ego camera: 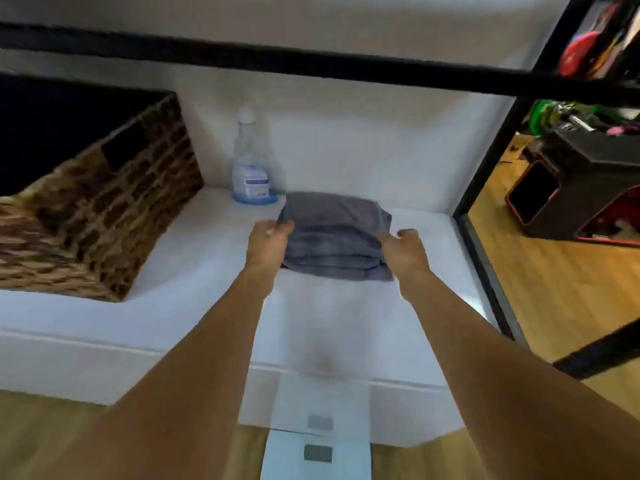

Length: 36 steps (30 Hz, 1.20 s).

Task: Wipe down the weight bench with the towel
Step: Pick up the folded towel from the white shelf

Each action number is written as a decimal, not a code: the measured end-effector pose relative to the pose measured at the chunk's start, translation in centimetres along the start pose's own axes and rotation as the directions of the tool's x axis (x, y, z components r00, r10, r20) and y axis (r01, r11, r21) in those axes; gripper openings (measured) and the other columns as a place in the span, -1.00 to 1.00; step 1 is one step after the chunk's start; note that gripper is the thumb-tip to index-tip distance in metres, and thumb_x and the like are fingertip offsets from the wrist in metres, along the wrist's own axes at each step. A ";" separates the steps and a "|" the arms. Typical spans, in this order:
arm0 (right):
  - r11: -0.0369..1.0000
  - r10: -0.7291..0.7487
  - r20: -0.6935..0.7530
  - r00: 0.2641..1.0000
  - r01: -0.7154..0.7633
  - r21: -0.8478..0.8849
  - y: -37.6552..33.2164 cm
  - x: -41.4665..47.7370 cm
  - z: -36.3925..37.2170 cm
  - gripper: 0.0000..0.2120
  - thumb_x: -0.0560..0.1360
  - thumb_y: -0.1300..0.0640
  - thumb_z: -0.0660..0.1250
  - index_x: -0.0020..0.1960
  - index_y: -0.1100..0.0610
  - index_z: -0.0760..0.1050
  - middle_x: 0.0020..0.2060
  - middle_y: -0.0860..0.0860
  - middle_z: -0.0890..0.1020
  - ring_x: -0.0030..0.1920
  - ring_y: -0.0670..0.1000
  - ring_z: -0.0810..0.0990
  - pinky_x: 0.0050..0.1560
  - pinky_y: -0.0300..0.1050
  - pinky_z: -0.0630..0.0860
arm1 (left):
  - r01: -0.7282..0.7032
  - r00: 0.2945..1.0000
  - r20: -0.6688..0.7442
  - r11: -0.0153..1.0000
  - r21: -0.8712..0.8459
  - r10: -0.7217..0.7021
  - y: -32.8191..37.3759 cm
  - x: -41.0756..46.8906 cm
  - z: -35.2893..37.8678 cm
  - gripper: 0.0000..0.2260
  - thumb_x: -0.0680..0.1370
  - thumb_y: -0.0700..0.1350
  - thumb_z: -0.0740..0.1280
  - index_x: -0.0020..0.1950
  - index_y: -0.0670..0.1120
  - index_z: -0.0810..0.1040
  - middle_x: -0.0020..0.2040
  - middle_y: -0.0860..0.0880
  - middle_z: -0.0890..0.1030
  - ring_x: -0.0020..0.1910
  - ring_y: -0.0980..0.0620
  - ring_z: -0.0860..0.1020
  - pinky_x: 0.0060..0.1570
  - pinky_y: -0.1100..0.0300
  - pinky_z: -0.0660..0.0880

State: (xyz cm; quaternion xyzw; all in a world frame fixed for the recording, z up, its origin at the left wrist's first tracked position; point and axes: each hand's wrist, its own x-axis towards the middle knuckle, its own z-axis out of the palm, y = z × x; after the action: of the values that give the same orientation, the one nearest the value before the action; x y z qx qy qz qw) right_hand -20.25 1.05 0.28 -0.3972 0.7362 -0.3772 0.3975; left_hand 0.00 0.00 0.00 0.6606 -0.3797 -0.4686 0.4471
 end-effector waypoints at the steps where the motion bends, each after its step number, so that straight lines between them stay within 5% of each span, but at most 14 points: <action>1: 1.000 0.024 0.000 1.000 -0.024 0.001 -0.2 0.8 0.2 -0.50 0.60 -0.03 0.26 0.40 0.24 0.26 0.15 0.11 0.43 0.15 0.17 0.47 -0.02 -0.08 0.40 | 0.000 1.000 -0.006 1.000 -0.008 0.000 0.0 0.9 0.8 -0.73 0.58 0.01 0.30 0.16 -0.15 0.49 -0.02 -0.08 0.56 0.05 -0.13 0.53 0.05 0.02 0.54; 5: 0.998 0.063 0.027 0.998 -0.063 0.014 -0.6 5.1 1.4 -0.40 0.55 -0.12 0.31 0.37 0.30 0.30 0.15 0.10 0.51 0.17 0.21 0.52 0.06 0.01 0.49 | 0.075 0.997 -0.031 0.991 0.107 -0.072 0.4 3.7 3.0 -0.37 0.53 0.18 0.29 0.43 -0.22 0.31 0.35 -0.19 0.46 0.29 -0.21 0.46 0.25 0.00 0.43; 8: 0.987 0.137 0.129 0.982 -0.146 0.064 -1.4 5.3 2.1 -0.65 0.53 -0.01 0.36 0.17 0.19 0.39 -0.11 0.09 0.52 -0.09 0.12 0.50 -0.13 -0.06 0.42 | 0.132 0.991 0.015 0.979 0.155 -0.136 0.6 3.9 3.3 -0.46 0.51 0.06 0.38 0.36 -0.24 0.37 0.21 -0.20 0.54 0.14 -0.18 0.52 0.05 0.07 0.46; 11: 0.977 0.174 0.214 0.961 -0.195 0.081 -1.6 4.6 1.8 -0.62 0.50 0.03 0.37 0.20 0.24 0.48 0.00 0.15 0.60 -0.01 0.16 0.57 0.02 0.00 0.55 | 0.189 0.977 0.078 0.977 0.096 -0.197 0.8 3.3 2.0 -0.57 0.44 0.01 0.42 0.20 -0.20 0.47 -0.03 -0.14 0.59 -0.10 -0.08 0.55 -0.18 0.12 0.48; 14: 0.951 0.194 0.295 0.936 -0.253 0.179 -1.1 2.4 1.4 -0.83 0.44 0.11 0.36 -0.05 0.20 0.59 -0.11 0.14 0.65 -0.10 0.12 0.62 -0.05 -0.02 0.55 | 0.244 0.957 0.161 0.970 -0.004 -0.240 0.4 1.4 -0.2 -0.45 0.26 0.03 0.47 0.19 -0.16 0.53 0.00 -0.16 0.66 -0.03 -0.11 0.63 -0.08 0.08 0.59; 17: 0.929 0.179 0.318 0.931 -0.266 0.256 -0.9 -1.6 0.6 -0.94 0.35 0.16 0.34 -0.28 0.14 0.52 -0.33 0.07 0.57 -0.24 0.06 0.57 -0.19 -0.08 0.47 | 0.212 0.962 0.195 0.972 -0.101 -0.190 0.2 -1.9 -1.5 -0.53 0.30 -0.09 0.44 0.19 -0.16 0.56 -0.07 -0.12 0.69 -0.11 -0.09 0.66 -0.23 0.13 0.57; 21: 0.903 0.119 0.276 0.954 -0.219 0.368 -2.2 -8.7 -1.4 -0.71 0.37 0.03 0.49 0.00 0.19 0.63 -0.14 0.09 0.74 -0.10 0.09 0.72 -0.08 -0.09 0.62 | 0.158 0.976 0.177 0.967 -0.197 -0.124 2.4 -8.2 -3.5 -0.68 0.39 -0.16 0.42 0.13 -0.14 0.60 -0.08 -0.09 0.71 -0.04 -0.14 0.67 -0.13 0.08 0.59; 25: 0.863 0.041 0.142 0.989 -0.106 0.493 -4.4 -18.1 -4.6 -0.65 0.42 -0.02 0.51 0.14 0.11 0.60 -0.03 0.06 0.73 -0.03 0.06 0.71 0.04 -0.01 0.64 | 0.084 0.987 0.152 0.956 -0.280 -0.042 6.8 -16.5 -6.5 -0.82 0.48 0.05 0.43 -0.07 -0.04 0.61 -0.24 0.06 0.72 -0.14 0.01 0.69 -0.13 0.17 0.60; 30: 0.823 0.012 0.009 1.000 -0.015 0.568 -7.4 -30.3 -10.4 -0.81 0.43 -0.03 0.49 0.01 -0.04 0.58 -0.04 -0.04 0.71 0.01 0.00 0.68 0.06 -0.02 0.62 | -0.072 0.995 0.044 0.970 -0.233 0.084 12.2 -27.9 -9.3 -0.87 0.47 0.03 0.43 -0.09 0.01 0.60 -0.12 0.05 0.70 -0.08 0.06 0.66 0.05 0.04 0.59; 36: 0.789 -0.022 -0.067 0.997 0.059 0.612 -10.0 -43.3 -23.3 -0.76 0.45 -0.06 0.46 0.04 0.04 0.62 -0.07 -0.03 0.73 -0.01 0.02 0.70 0.02 0.02 0.62 | -0.210 0.972 0.042 0.941 -0.266 0.229 18.7 -43.7 -8.2 -0.75 0.47 0.10 0.43 -0.02 -0.06 0.62 -0.07 -0.01 0.70 -0.03 0.02 0.66 0.04 0.02 0.59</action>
State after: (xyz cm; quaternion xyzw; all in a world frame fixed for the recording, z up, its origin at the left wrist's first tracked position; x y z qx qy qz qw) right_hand -22.05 40.95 30.61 -0.2516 0.5762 -0.6151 0.4757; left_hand -5.63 36.37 31.20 0.5323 -0.4023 -0.4850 0.5653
